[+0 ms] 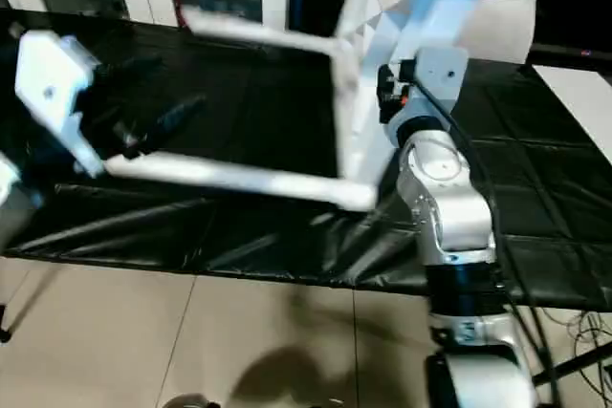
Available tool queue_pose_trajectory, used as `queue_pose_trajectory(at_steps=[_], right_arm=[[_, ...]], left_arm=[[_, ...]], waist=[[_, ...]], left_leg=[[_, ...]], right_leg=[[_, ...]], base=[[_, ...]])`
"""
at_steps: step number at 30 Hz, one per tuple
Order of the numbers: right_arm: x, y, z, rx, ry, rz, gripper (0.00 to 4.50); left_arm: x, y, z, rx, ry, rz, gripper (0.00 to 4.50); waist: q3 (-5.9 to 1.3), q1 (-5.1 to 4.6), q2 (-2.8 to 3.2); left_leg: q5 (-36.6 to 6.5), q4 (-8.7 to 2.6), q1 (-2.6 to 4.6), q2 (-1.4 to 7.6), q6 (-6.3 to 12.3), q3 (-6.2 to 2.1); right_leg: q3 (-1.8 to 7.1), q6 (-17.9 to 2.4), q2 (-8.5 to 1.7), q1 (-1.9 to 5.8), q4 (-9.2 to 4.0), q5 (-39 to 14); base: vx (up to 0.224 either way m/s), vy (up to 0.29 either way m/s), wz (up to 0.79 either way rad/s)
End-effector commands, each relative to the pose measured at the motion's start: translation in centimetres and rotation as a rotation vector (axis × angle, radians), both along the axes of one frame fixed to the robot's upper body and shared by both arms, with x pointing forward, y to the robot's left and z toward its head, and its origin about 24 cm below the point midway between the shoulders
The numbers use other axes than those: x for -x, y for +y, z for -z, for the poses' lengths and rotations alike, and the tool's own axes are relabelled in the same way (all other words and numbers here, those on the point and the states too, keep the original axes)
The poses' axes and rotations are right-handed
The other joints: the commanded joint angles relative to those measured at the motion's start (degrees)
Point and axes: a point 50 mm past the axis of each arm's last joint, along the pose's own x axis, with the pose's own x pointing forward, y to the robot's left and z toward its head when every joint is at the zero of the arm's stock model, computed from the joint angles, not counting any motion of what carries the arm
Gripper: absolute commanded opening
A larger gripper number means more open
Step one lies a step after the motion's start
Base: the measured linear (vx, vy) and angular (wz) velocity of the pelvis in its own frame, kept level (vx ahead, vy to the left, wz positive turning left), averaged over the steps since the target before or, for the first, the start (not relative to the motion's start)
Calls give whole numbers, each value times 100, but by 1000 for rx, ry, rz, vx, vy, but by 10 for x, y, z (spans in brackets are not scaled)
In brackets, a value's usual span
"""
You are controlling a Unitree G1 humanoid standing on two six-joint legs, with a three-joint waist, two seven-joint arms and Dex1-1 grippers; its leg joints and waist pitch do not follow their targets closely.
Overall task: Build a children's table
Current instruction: Flip table
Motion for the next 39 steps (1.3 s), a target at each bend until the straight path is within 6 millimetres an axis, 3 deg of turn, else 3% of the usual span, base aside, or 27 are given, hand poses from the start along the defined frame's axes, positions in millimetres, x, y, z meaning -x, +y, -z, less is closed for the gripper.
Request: queue_pose_trajectory(at_steps=[1,2,7,9,11,15,20,27,29,32,39], right_arm=[[1,-13,8,32,51,87,201],[1,-11,9,32,54,89,199],[1,-3,11,77,81,45,198],[0,4,14,58,98,-7,254],[0,8,17,64,112,-25,270],[1,12,18,69,112,-37,310],[9,16,18,104,87,-92,351],[28,15,20,136,50,-101,409],[33,15,22,149,47,-99,435],[44,13,28,150,60,-104,448],[55,14,29,129,32,-119,450]], left_arm=[[-1,-2,-11,-65,-69,7,361],[-5,-2,-18,-109,-117,-2,361],[-11,1,-35,-238,-240,-43,402],[-14,1,-52,-305,-343,-62,420],[-15,-1,-62,-338,-393,-50,436],[-21,-4,-69,-389,-429,-47,438],[-42,2,-71,-485,-448,-101,438],[-63,8,-74,-474,-475,-181,438],[-64,7,-75,-460,-480,-175,403],[-67,5,-76,-463,-488,-166,400],[-72,3,-78,-452,-489,-155,341]], waist=[[-364,-51,83],[-367,-62,60],[-371,-59,84],[-382,-58,87],[-379,-58,78],[-380,-73,68],[-382,-55,89],[-392,-41,98],[-391,-36,129],[-381,-38,100],[-354,-28,92]], left_leg=[[-424,-405,23,298,-323,-111],[-370,-411,-6,320,-376,-126],[-318,-408,-18,318,-416,-128],[-327,-400,-12,312,-402,-126],[-297,-406,-18,319,-420,-139],[-337,-404,-24,336,-464,-134],[-320,-403,-13,339,-437,-136],[-351,-415,3,359,-451,-159],[-358,-415,5,367,-452,-164],[-426,-427,-8,369,-399,-169],[-671,-436,14,377,-377,-172]], right_leg=[[397,-265,-422,298,-381,-889],[390,-343,-439,333,-352,-729],[392,-409,-447,335,-340,-601],[397,-409,-451,341,-334,-584],[394,-460,-461,351,-330,-532],[403,-566,-494,360,-327,-549],[409,-531,-495,351,-335,-571],[410,-588,-517,367,-322,-431],[410,-670,-530,365,-323,-377],[411,-689,-532,378,-333,-404],[414,-598,-553,334,-407,-998]], base=[[0,0,0],[0,0,0],[0,0,0],[0,0,0],[0,0,0],[0,0,0],[0,0,0],[0,0,0],[0,0,0],[0,0,0],[0,0,0]])
